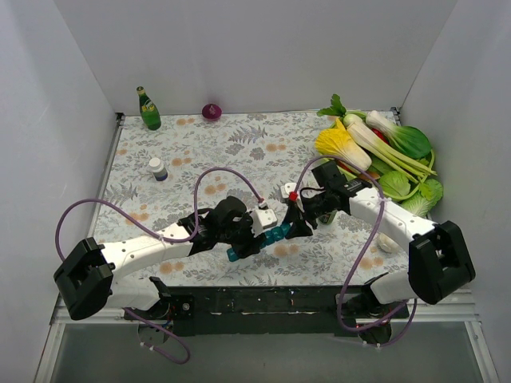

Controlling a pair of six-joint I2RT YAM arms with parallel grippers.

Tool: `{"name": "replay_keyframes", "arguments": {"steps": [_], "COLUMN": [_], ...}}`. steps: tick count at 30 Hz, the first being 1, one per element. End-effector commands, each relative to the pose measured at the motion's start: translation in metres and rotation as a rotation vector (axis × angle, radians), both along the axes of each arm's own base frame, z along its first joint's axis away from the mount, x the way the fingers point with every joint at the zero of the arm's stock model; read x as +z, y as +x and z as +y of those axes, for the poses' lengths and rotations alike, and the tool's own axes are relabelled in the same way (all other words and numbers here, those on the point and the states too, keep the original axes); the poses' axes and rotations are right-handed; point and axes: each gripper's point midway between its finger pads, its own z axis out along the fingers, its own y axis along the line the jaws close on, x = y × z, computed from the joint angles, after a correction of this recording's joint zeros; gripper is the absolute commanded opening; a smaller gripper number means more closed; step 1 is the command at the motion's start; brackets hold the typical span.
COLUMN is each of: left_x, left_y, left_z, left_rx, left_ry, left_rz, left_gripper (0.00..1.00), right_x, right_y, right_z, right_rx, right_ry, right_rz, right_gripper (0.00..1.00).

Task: Sort the pills into containers

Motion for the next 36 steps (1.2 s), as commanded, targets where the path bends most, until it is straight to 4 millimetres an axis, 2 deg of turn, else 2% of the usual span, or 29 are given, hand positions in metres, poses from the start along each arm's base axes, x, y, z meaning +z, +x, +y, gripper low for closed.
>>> {"name": "replay_keyframes", "arguments": {"steps": [1,6,11,13,19,29,36], "left_x": [0.017,0.010,-0.003,-0.008,-0.014,-0.025,-0.032], "left_y": [0.014,0.016,0.014,0.013,0.007,0.002,0.006], "left_z": [0.002,0.008,0.013,0.016,0.018,0.021,0.022], "left_rx": [0.031,0.025,0.014,0.005,-0.013,-0.023,-0.010], "left_ry": [-0.013,0.031,0.084,0.108,0.118,0.128,0.149], "left_rz": [-0.104,-0.139,-0.145,-0.144,-0.139,-0.117,-0.121], "left_gripper": [0.10,0.09,0.09,0.09,0.09,0.09,0.09], "right_x": [0.009,0.000,-0.005,-0.011,-0.015,-0.017,-0.027], "right_y": [-0.013,-0.016,-0.007,0.001,0.035,0.064,0.103], "right_z": [0.009,0.012,0.017,0.018,0.022,0.027,0.028], "right_rx": [-0.010,-0.041,-0.095,-0.145,-0.241,-0.323,-0.484], "right_ry": [0.018,-0.006,-0.022,-0.052,-0.086,-0.111,-0.167], "right_rz": [0.183,0.301,0.351,0.402,0.340,0.296,0.250], "right_gripper": [0.28,0.27,0.32,0.36,0.45,0.49,0.45]}}
